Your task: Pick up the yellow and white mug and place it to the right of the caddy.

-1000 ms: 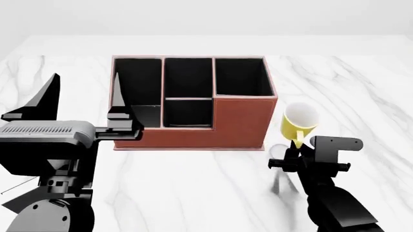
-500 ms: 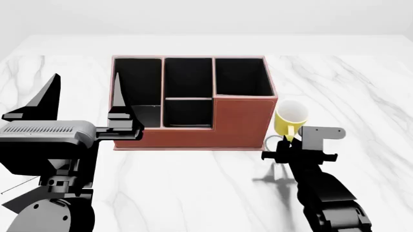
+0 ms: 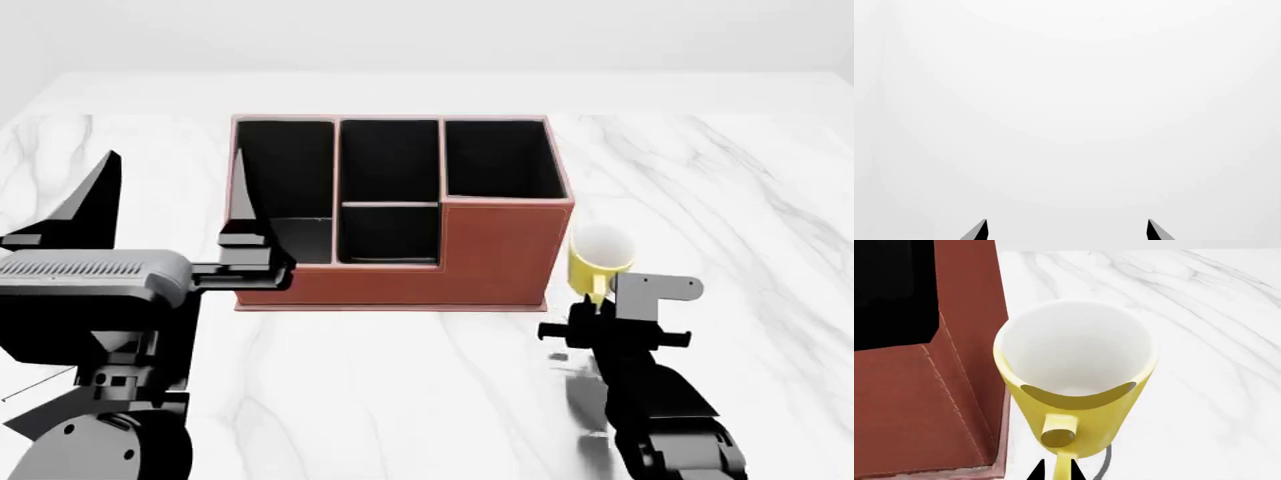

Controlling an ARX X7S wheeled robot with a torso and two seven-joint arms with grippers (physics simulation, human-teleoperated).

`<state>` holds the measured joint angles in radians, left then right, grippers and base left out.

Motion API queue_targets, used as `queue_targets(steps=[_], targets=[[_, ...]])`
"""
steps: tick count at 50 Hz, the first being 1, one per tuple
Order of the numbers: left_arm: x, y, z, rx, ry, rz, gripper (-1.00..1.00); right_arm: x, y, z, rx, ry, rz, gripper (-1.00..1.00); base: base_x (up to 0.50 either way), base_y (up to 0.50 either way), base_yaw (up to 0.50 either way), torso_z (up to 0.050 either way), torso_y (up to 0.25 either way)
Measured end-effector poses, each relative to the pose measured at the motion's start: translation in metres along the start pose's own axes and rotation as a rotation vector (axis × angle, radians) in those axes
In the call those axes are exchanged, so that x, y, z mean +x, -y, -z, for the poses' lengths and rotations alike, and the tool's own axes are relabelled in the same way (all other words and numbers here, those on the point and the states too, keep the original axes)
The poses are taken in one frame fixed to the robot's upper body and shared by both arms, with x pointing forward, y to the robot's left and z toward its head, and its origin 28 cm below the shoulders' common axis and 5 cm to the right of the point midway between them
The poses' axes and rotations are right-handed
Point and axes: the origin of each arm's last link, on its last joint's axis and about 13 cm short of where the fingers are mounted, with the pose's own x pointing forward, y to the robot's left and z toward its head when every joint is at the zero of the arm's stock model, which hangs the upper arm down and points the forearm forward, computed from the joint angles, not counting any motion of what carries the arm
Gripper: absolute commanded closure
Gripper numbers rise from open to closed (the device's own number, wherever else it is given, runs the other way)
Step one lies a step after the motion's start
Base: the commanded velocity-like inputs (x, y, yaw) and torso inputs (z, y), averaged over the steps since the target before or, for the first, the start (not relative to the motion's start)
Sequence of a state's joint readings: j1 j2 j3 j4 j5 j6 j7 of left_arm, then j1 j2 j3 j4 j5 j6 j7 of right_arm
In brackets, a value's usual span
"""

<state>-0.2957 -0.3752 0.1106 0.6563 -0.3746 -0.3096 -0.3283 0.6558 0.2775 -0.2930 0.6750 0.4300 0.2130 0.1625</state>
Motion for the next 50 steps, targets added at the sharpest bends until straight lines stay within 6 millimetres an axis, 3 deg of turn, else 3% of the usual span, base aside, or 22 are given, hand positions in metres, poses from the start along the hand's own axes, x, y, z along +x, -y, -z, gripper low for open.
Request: queue_targets(steps=[30, 50], targets=[[0.0, 0.0, 0.0, -0.002, 0.001, 0.0, -1.0, 0.015, -0.002, 0.03, 0.009, -0.056, 0.015, 1.0, 0.0, 0.0, 0.0, 0.0, 0.0], [0.001, 0.0, 0.002, 0.004, -0.005, 0.004, -1.0, 0.018, -0.003, 0.031, 0.02, -0.054, 0.01, 1.0, 0.0, 0.0, 0.0, 0.0, 0.0]])
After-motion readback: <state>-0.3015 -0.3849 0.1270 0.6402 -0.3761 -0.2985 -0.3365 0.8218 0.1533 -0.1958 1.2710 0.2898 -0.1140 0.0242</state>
